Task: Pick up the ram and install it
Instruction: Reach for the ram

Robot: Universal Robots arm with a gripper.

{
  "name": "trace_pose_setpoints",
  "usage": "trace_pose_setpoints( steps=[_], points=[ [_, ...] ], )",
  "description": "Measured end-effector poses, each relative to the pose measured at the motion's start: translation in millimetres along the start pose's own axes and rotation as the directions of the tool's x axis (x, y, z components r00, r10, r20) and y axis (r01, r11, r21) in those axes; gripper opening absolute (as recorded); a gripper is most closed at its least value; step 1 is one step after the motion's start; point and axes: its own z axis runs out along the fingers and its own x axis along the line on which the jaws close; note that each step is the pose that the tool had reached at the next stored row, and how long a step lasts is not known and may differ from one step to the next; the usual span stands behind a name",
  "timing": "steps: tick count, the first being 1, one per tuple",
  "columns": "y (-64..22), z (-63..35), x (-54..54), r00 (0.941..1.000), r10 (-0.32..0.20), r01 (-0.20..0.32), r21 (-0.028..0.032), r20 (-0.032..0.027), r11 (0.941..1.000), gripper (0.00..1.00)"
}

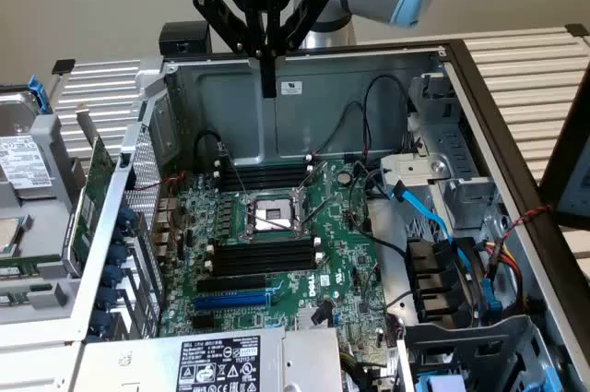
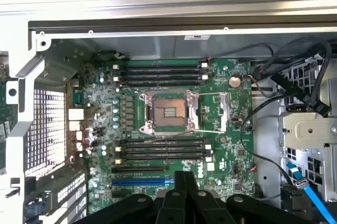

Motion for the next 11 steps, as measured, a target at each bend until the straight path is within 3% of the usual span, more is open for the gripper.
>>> trace_pose_setpoints(
  steps=[11],
  points=[
    [0.0,0.0,0.0,1.0,0.0,0.0,0.0,0.0,1.0,0.11]
  ],
)
